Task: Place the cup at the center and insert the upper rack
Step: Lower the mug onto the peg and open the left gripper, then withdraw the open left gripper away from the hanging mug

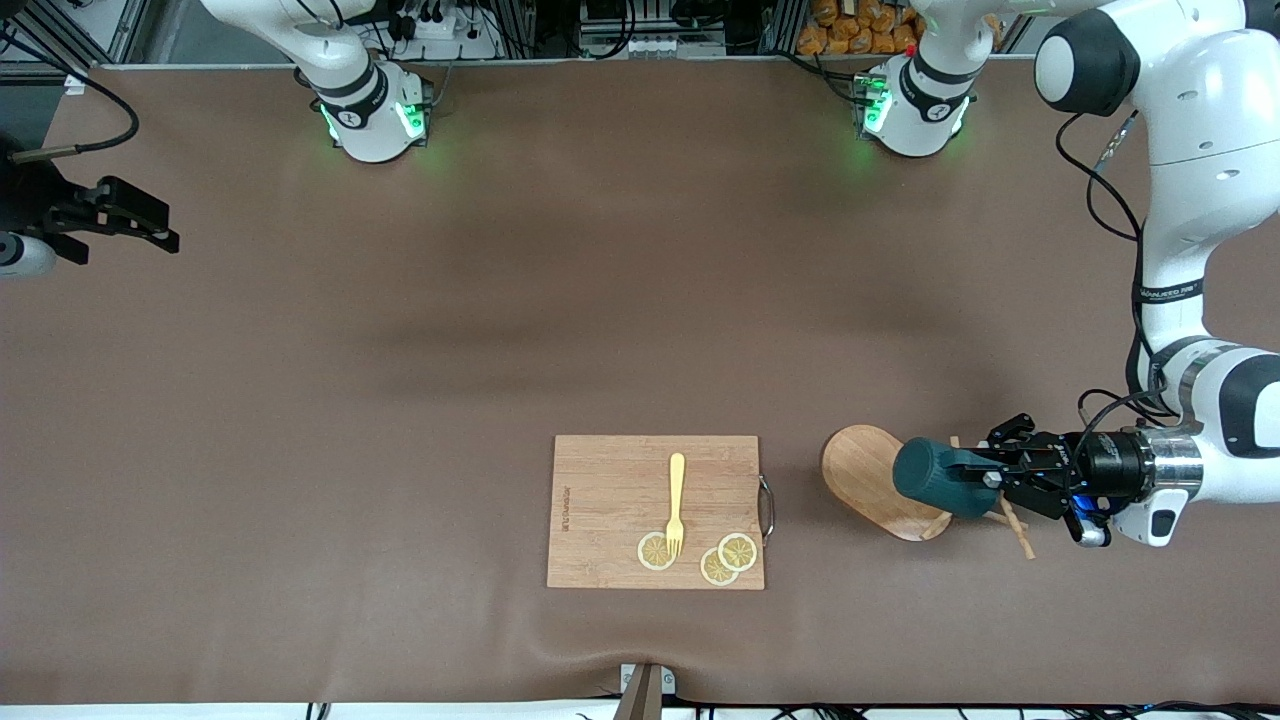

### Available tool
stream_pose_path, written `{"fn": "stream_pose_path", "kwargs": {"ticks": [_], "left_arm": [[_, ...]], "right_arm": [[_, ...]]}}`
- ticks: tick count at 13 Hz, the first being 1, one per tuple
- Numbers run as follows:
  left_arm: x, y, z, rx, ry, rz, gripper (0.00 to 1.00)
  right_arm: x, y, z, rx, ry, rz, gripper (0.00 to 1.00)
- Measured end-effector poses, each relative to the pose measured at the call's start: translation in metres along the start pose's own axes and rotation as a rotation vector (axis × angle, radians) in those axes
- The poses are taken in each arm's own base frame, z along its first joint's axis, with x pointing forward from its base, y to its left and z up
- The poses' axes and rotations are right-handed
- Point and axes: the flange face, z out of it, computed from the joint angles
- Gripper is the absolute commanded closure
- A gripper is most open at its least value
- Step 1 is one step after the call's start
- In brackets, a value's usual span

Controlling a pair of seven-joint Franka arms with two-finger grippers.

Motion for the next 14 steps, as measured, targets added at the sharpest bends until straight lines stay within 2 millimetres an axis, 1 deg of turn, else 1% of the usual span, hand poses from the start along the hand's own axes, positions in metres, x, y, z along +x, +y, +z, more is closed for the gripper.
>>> {"fn": "stream_pose_path", "kwargs": {"ticks": [2,8,10,12,14], "left_arm": [[0.0,0.0,0.0,0.0,0.0,0.0,0.0],[-0.003,0.004,0.0,-0.004,-0.004,0.01,0.0],[-0.007,0.006,0.0,0.001,-0.01,0.017,0.0],[-0.02,0.011,-0.007,0.001,-0.014,0.022,0.0],[-0.038,0.016,-0.021,-0.008,-0.013,0.0,0.0]], "right_arm": [[0.0,0.0,0.0,0.0,0.0,0.0,0.0],[0.0,0.0,0.0,0.0,0.0,0.0,0.0],[0.0,0.0,0.0,0.0,0.0,0.0,0.0],[0.0,0.0,0.0,0.0,0.001,0.0,0.0],[0.0,0.0,0.0,0.0,0.0,0.0,0.0]]}}
